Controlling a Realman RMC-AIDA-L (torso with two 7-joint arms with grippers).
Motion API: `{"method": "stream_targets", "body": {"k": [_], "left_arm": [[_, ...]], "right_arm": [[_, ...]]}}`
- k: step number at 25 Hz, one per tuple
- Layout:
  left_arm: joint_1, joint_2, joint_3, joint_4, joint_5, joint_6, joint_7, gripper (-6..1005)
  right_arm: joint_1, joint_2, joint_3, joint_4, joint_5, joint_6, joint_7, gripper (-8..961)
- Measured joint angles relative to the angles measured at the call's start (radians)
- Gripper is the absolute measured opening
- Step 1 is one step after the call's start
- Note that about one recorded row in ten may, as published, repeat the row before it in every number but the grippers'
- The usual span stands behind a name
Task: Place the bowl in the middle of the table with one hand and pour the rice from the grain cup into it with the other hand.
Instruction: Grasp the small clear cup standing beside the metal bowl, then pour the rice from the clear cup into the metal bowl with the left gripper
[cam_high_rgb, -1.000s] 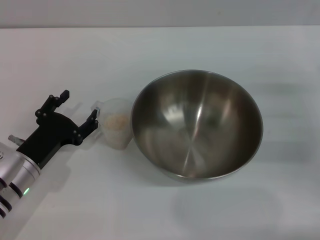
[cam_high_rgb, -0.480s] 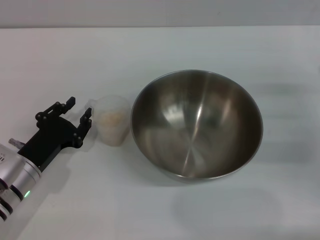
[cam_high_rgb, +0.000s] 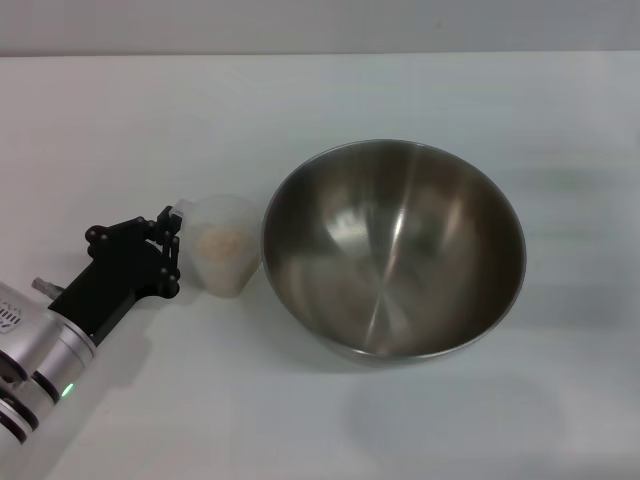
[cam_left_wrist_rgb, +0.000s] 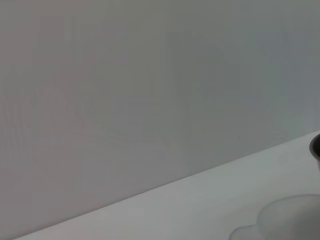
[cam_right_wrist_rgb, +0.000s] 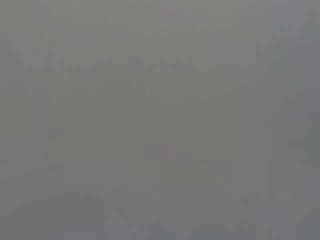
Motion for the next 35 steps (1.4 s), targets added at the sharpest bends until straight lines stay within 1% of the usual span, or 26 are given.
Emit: {"method": "stream_targets", "body": {"k": [1, 7, 10, 13, 15, 16, 17, 21, 24, 25, 26, 27, 29, 35], "left_arm": [[0.001, 0.0, -0.002, -0.012, 0.0, -0.001, 0.0, 49], [0.004, 0.0, -0.013, -0.032, -0.005, 0.001, 0.001, 33], [0.006, 0.0, -0.06, -0.054, -0.007, 0.002, 0.032, 25], [0.014, 0.0, -0.133, -0.096, -0.007, 0.021, 0.16, 20], [0.017, 0.0, -0.161, -0.117, -0.007, 0.062, 0.258, 21], [0.017, 0.0, -0.172, -0.129, -0.006, 0.134, 0.363, 21], [0.017, 0.0, -0.172, -0.129, -0.006, 0.134, 0.363, 21], [-0.002, 0.0, -0.145, -0.131, 0.001, 0.278, 0.511, 20], [-0.03, 0.001, -0.118, -0.129, 0.002, 0.344, 0.605, 21], [-0.037, 0.0, -0.113, -0.129, 0.002, 0.354, 0.635, 21], [-0.059, 0.0, -0.102, -0.133, 0.015, 0.365, 0.715, 21], [-0.059, 0.0, -0.102, -0.133, 0.015, 0.365, 0.715, 21], [-0.07, -0.001, -0.098, -0.142, 0.042, 0.365, 0.772, 20], [-0.096, -0.002, -0.097, -0.189, 0.157, 0.337, 0.976, 20]], "right_arm": [[0.0, 0.0, 0.0, 0.0, 0.0, -0.002, 0.0, 542], [-0.001, 0.0, 0.0, 0.002, 0.001, -0.004, 0.0, 542], [-0.001, 0.0, 0.0, 0.002, 0.001, -0.004, 0.0, 542], [0.0, 0.0, 0.0, 0.002, 0.001, -0.005, 0.0, 542], [0.001, 0.0, 0.0, 0.001, 0.001, -0.005, 0.0, 542], [0.002, 0.0, 0.0, 0.001, 0.001, -0.005, 0.0, 542], [0.004, 0.0, 0.0, 0.0, 0.001, -0.006, 0.0, 542], [0.007, -0.003, 0.0, 0.0, 0.006, -0.006, 0.0, 542], [0.007, -0.006, 0.004, 0.0, 0.008, -0.006, 0.0, 542], [0.008, -0.007, 0.008, 0.0, 0.008, -0.006, 0.0, 542], [0.011, -0.01, 0.017, -0.001, 0.008, -0.006, 0.0, 542], [0.011, -0.01, 0.017, -0.001, 0.008, -0.006, 0.0, 542], [0.014, -0.012, 0.024, -0.001, 0.008, -0.002, 0.0, 542], [0.021, -0.018, 0.029, 0.004, 0.008, 0.003, -0.002, 542]]}}
